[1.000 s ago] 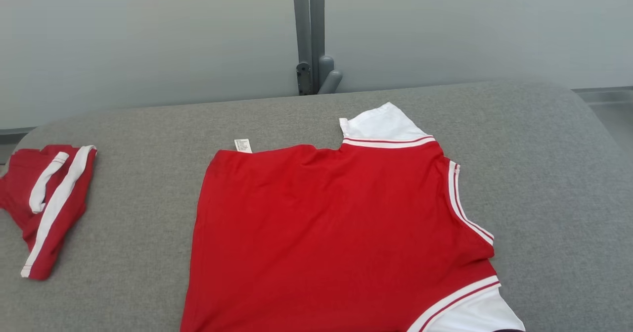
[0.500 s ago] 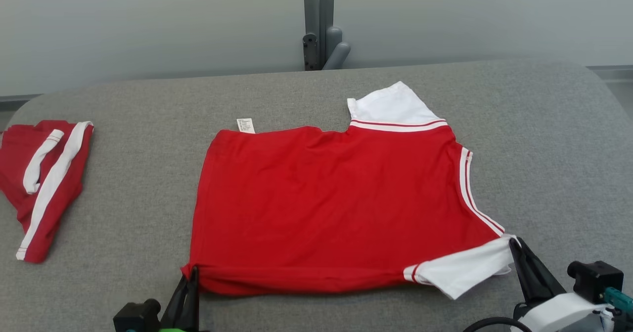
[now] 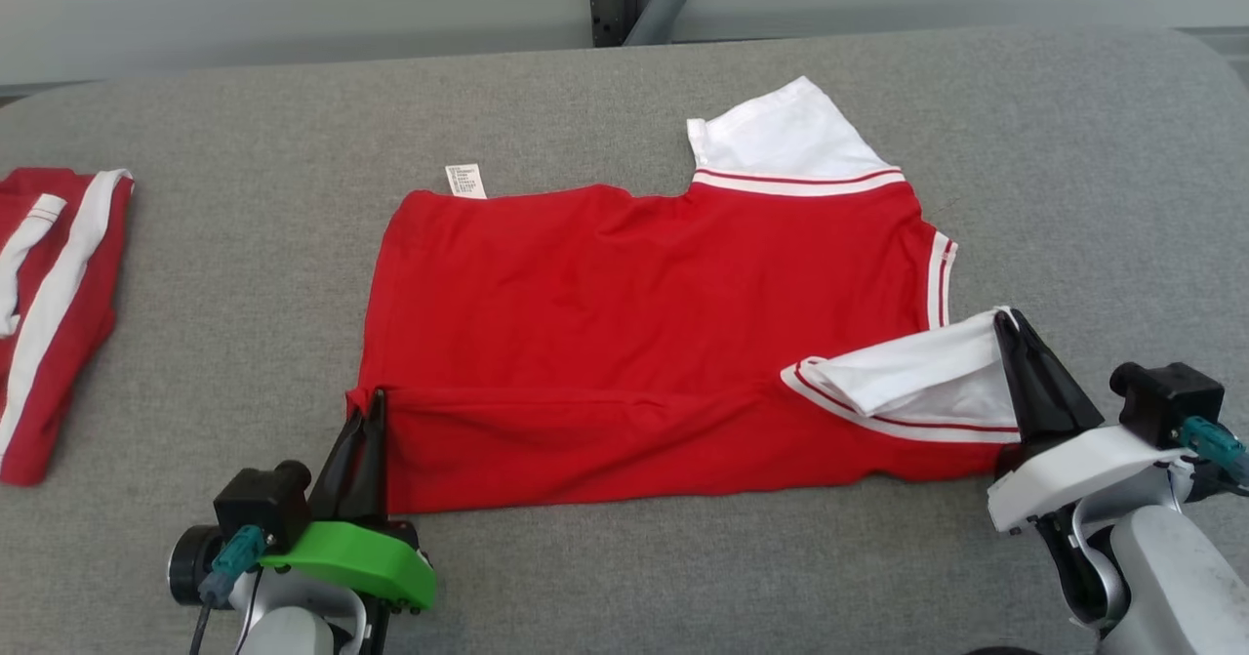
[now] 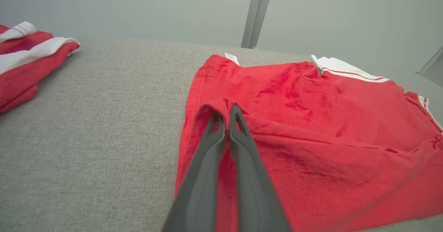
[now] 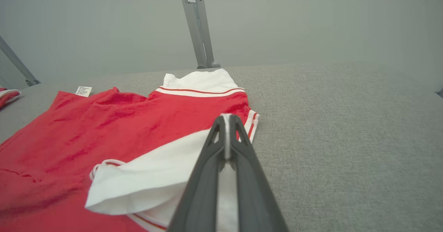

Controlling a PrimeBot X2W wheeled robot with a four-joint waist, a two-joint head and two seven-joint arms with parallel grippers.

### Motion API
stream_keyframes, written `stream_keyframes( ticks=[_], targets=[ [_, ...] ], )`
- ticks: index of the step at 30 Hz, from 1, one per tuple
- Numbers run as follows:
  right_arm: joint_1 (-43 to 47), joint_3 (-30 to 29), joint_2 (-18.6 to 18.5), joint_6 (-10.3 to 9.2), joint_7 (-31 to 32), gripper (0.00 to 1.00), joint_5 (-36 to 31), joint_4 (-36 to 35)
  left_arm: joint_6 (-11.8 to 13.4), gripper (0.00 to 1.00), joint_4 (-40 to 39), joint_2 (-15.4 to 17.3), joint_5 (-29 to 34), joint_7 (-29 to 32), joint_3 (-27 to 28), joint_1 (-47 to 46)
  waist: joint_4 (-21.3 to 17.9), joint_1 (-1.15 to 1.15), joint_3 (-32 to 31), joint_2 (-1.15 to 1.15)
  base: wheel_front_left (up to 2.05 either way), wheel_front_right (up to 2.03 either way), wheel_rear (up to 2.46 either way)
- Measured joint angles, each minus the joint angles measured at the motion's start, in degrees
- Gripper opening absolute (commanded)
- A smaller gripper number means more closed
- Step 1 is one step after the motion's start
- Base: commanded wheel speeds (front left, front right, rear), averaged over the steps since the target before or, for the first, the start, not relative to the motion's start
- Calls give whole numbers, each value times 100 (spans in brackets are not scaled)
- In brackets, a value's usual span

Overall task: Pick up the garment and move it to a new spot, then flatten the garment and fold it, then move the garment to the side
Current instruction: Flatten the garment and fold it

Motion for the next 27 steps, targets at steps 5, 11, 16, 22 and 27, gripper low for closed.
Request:
stream_keyframes(
  ticks=[5, 11, 16, 22, 27],
  targets=[
    [-387, 1, -19, 0, 0, 0, -58, 196, 0, 0, 255, -1, 60, 0, -5, -360, 1, 0, 310, 0, 0, 0, 0],
    [-839, 43, -38, 0, 0, 0, -104, 328, 0, 0, 531, -3, 242, 0, 126, -772, 10, 0, 680, 0, 0, 0, 0],
    [-1046, 124, -76, 0, 0, 0, -130, 455, 0, 0, 679, -12, 315, 0, 182, -1026, 14, 0, 888, 0, 0, 0, 0],
    [-1246, 69, -71, 0, 0, 0, -138, 514, 0, 0, 723, -15, 439, 0, 347, -1234, 31, 0, 1074, 0, 0, 0, 0],
    [-1341, 62, -75, 0, 0, 0, -168, 536, 0, 0, 723, -16, 446, 0, 327, -1301, 53, 0, 1179, 0, 0, 0, 0]
  ],
)
